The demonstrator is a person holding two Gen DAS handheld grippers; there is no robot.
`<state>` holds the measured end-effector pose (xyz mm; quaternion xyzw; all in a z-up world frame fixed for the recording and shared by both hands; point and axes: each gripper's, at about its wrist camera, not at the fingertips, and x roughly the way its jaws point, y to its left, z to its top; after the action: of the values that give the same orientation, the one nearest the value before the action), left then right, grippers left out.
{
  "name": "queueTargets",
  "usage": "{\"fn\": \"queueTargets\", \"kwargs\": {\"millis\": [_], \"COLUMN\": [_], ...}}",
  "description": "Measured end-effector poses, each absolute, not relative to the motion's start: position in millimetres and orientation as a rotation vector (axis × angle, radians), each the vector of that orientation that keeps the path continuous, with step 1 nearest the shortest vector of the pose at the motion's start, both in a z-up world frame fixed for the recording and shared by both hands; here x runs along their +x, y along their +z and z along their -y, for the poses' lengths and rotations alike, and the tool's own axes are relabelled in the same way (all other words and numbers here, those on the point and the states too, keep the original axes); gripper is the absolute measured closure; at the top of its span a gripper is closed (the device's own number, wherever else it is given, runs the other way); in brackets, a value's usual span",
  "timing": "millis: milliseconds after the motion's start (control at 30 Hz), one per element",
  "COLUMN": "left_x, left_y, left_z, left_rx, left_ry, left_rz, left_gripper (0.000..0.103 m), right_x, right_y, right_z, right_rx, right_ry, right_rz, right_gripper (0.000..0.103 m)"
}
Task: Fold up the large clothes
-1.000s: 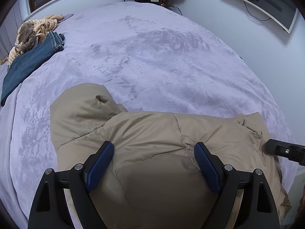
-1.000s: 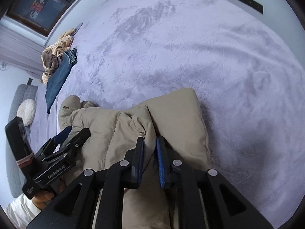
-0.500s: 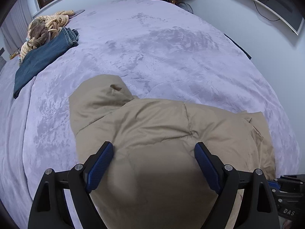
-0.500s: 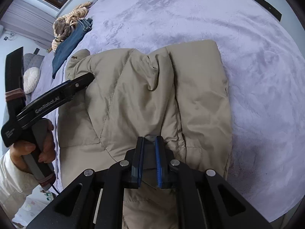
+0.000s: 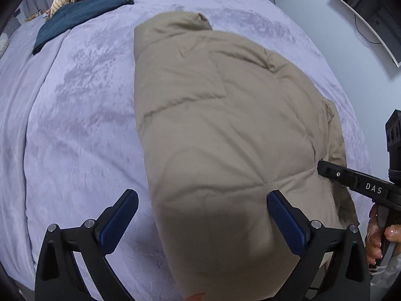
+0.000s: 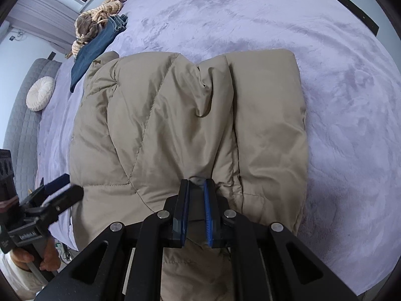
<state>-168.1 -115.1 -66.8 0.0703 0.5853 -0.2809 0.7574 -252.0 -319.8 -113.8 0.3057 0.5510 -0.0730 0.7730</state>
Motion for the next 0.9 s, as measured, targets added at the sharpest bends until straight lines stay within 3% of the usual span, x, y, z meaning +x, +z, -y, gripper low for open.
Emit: {"fn": "queueTargets", "kwargs": {"millis": [167, 300, 533, 767, 900], "left_x": [-171, -170, -170, -172, -173], "left_y": [-77, -76, -68, -56, -54], "left_z": [106, 102, 95, 78, 67], "left_rx": [0.097, 0.088, 0.110, 0.170, 0.160], "left_ry": [-0.615, -0.624, -0.637, -0.649, -0.655], "left_rz": [-1.295, -1.290, -1.293, -1.272, -1.266], "left_gripper": [0.000, 0.000, 0.000, 0.000, 0.000], "right_x": [-260, -282, -305, -306, -311], "right_y": [-97, -74, -98, -106, -95], "right_z": [314, 302, 280, 273, 267], "right_rx": [0.650, 0.647, 0.622, 0.647, 0.677], "right_ry": [-0.163, -0.155, -0.245, -0.327, -0.360], "right_rz": [-1.198, -1.162, -1.271, -1.262, -1.235], "right_gripper": [0.088, 0.071, 0.071, 0.070, 0.061]}}
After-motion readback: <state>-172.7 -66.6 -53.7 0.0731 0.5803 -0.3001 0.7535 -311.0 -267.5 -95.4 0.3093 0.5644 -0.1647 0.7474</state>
